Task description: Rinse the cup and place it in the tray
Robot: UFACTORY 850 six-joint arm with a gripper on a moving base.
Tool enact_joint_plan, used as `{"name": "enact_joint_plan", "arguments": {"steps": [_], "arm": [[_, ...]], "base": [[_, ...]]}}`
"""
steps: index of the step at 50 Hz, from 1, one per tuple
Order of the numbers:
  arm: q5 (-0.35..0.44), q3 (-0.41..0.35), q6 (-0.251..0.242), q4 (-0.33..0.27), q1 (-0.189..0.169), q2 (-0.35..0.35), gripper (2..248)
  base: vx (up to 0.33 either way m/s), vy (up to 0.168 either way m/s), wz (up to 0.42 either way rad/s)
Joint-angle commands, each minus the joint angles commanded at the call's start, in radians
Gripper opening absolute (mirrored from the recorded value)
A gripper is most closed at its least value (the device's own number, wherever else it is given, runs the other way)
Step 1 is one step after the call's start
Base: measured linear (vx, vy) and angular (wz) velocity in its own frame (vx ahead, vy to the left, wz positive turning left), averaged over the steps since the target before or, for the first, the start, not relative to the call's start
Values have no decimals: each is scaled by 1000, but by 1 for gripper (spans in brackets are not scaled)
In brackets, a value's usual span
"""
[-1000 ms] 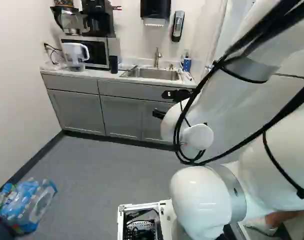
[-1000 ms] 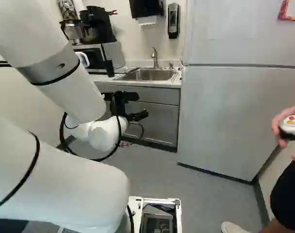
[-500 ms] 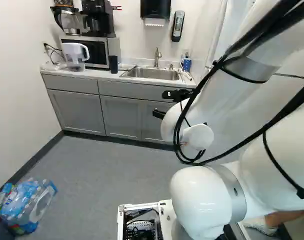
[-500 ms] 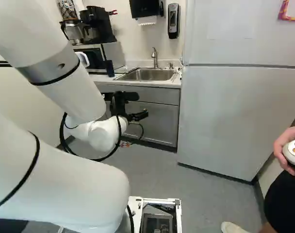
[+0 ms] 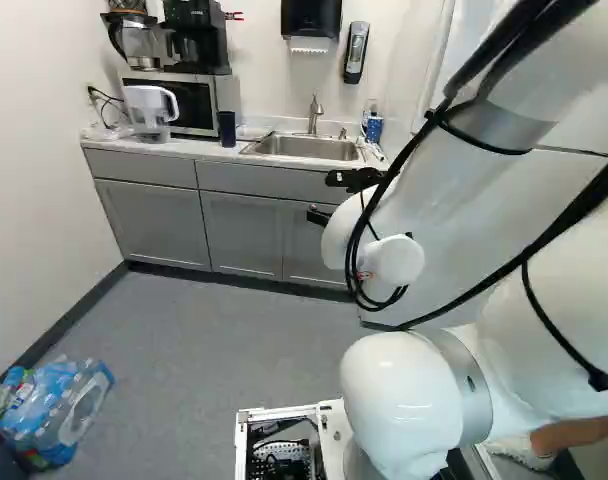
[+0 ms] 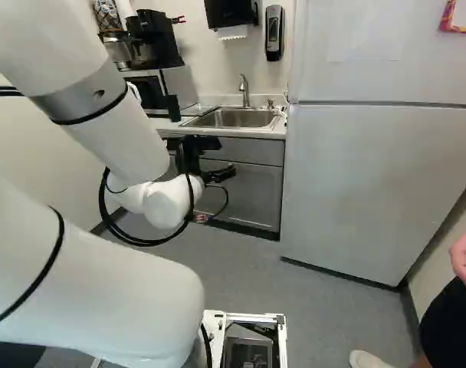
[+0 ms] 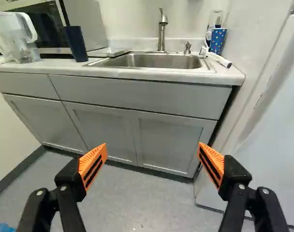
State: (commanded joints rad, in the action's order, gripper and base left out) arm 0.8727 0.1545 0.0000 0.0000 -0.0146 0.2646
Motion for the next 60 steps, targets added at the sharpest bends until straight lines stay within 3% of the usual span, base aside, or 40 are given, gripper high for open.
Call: {"name": "enact_joint_plan", "arguments": {"steps": [60], "arm": [[0,159,0,0,-1,-14,247]], "base": [[0,0,0]]}}
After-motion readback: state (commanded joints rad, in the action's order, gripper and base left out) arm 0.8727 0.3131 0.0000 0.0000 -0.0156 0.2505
